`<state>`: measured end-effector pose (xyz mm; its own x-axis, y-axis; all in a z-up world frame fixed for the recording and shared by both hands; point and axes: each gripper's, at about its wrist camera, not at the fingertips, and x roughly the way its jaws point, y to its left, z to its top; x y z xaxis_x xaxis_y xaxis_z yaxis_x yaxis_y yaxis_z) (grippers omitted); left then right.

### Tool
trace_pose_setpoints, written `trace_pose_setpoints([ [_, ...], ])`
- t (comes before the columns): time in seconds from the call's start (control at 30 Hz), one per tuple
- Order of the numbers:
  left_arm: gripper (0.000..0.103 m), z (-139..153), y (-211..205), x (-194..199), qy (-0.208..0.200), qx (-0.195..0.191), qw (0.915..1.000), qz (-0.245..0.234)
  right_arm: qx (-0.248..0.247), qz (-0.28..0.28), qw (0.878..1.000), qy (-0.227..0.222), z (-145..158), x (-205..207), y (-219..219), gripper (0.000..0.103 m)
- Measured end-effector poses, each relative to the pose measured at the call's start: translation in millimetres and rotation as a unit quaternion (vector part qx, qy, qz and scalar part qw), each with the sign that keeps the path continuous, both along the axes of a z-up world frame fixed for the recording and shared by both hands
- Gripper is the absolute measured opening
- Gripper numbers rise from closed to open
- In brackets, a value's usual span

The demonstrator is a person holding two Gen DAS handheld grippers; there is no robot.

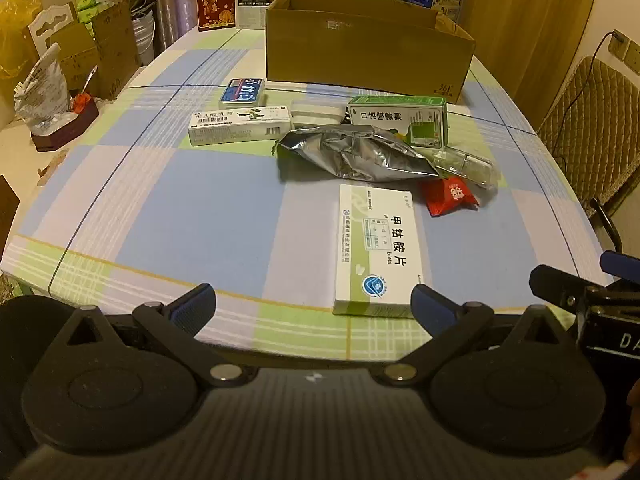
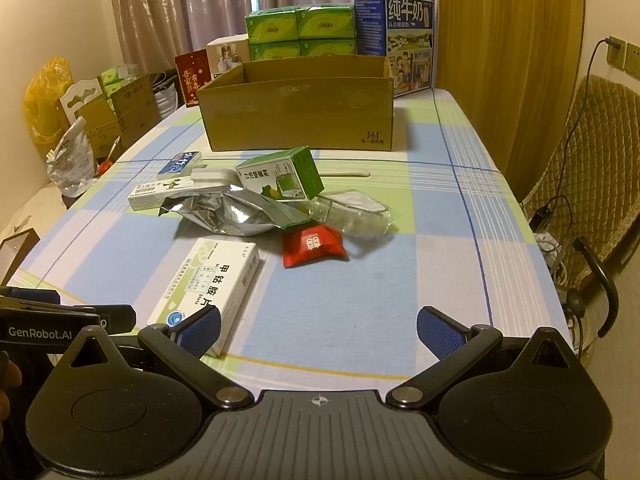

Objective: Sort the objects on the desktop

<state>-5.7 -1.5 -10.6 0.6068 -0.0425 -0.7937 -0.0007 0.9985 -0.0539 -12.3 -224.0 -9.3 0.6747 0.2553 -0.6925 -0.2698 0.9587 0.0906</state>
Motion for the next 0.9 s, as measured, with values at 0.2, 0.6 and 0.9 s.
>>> trace_pose_setpoints([
  [0.2,0.102,-1.5,0.2,-0.4,0.001,-0.001,1.0,-0.001,-0.001,0.0,1.0,-0.001,-0.4,0.2,0.5,0.101],
  [0.6,0.102,-4.8,-0.6,-0.8,0.006,-0.005,1.0,-0.002,-0.003,0.001,1.0,-0.001,-0.2,-0.5,1.0,0.101],
  [0.9,0.102,-5.6,-0.7,-0.7,0.008,-0.005,0.9999,-0.004,-0.003,0.001,1.0,-0.002,-0.6,0.0,0.3,0.101],
])
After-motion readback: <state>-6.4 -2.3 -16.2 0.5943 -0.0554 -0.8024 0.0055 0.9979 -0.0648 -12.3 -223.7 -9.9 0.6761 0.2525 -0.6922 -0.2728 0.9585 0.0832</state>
